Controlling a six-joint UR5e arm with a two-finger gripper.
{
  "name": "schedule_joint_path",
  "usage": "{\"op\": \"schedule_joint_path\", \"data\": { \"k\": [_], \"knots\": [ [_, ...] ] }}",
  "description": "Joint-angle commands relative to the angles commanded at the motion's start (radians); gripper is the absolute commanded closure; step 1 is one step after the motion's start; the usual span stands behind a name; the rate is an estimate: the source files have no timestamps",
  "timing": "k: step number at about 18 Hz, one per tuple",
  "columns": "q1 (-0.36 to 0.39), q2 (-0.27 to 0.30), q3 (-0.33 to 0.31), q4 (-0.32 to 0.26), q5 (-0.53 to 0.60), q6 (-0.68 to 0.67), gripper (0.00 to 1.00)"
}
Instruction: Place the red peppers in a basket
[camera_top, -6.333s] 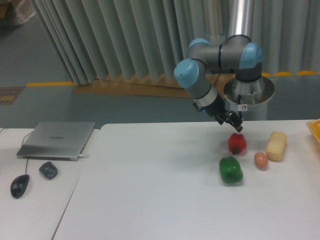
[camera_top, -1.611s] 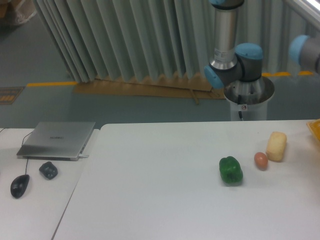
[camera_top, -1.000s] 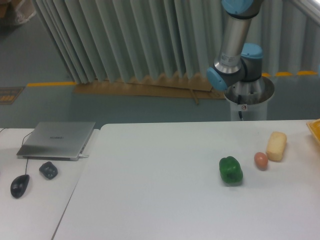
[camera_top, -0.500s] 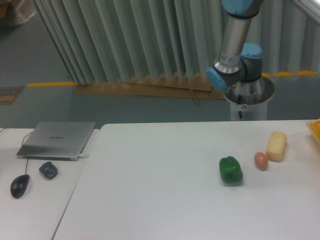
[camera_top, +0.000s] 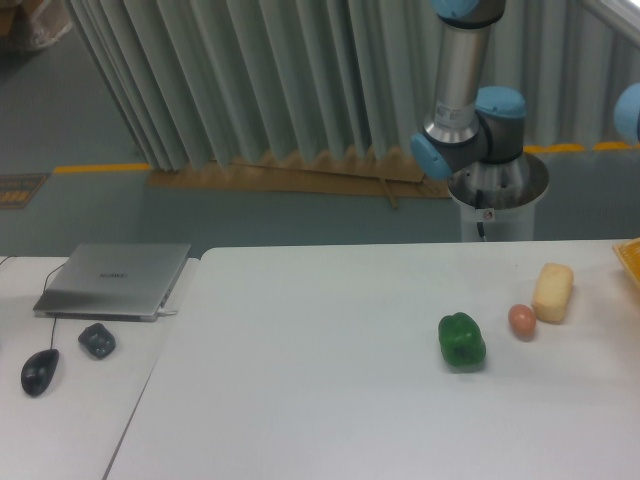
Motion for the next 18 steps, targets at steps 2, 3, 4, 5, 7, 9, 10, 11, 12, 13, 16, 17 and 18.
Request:
{"op": "schedule_joint_path", "data": {
  "k": [2, 3, 4, 5, 7, 9, 10, 11, 12, 13, 16, 17, 18],
  "knots": [
    [-0.029, -0.003, 0.0, -0.028, -0.003, 0.002, 0.0],
    [-0.043, -0.006, 0.0, -0.04, -0.003, 0.0, 0.0],
    [-0.051, -0.009, -0.003, -0.043, -0.002, 0.0, 0.0],
    [-0.054, -0.012, -0.015, -0.037, -0.005, 0.005, 0.0],
    [-0.052, -0.029, -0.023, -0.037, -0.027, 0.058, 0.0],
    [-0.042, -0.026, -0.035, -0.034, -0.054, 0.11, 0.0],
    [-0.037, -0.026, -0.035, -0.032, -0.052, 0.113, 0.0],
    [-0.034, -0.025, -0.034, -0.029, -0.051, 0.115, 0.0],
    [-0.032, -0.023, -0.032, -0.028, -0.052, 0.115, 0.0],
    [-0.031, -0.023, -0.026, -0.029, -0.052, 0.114, 0.0],
    [-0.025, -0.018, -0.023, -0.031, -0.055, 0.112, 0.0],
    [-0.025, -0.02, -0.023, -0.031, -0.055, 0.112, 0.0],
    [-0.025, -0.02, -0.023, -0.031, -0.055, 0.112, 0.0]
  ]
}}
